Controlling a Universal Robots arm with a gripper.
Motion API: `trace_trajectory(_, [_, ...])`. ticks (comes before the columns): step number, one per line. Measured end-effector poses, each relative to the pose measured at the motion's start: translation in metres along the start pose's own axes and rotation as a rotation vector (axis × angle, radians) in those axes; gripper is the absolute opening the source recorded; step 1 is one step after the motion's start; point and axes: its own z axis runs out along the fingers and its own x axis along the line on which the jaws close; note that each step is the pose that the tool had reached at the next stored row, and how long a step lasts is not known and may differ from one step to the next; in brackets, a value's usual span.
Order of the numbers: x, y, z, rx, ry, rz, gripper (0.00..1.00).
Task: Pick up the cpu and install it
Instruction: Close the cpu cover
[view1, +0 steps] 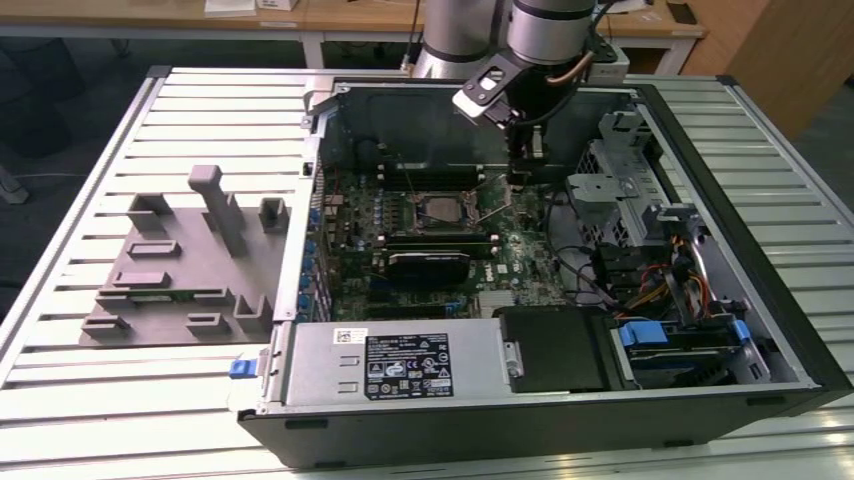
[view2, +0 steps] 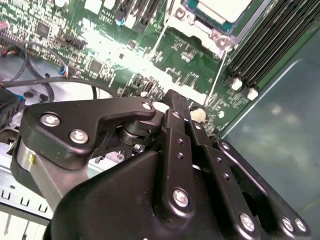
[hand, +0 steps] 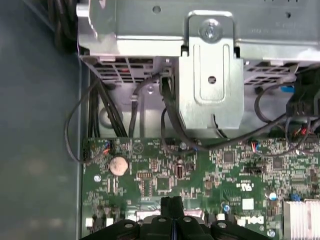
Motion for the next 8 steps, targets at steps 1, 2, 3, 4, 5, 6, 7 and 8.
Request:
trace_trajectory(1, [0.0001, 0.0014, 0.0001, 0.0001, 0.0001, 0.000, 0.11])
trace_trajectory(2, [0.0001, 0.0029, 0.0001, 0.0002, 0.0001, 0.000, 0.11])
trace_trajectory(3, [0.0002, 0.0044, 0.0002, 0.0004, 0.0002, 0.000, 0.11])
trace_trajectory(4, [0.0003, 0.0063, 0.0003, 0.0005, 0.0001, 0.000, 0.11])
trace_trajectory(5, [0.0004, 0.0082, 0.0003, 0.0008, 0.0000, 0.000, 0.11])
trace_trajectory(6, [0.0005, 0.0100, 0.0004, 0.0011, 0.0001, 0.000, 0.11])
trace_trajectory(7, [0.0006, 0.0113, 0.0005, 0.0013, 0.0001, 0.000, 0.11])
trace_trajectory(8, [0.0006, 0.0120, 0.0008, 0.0014, 0.0001, 0.000, 0.11])
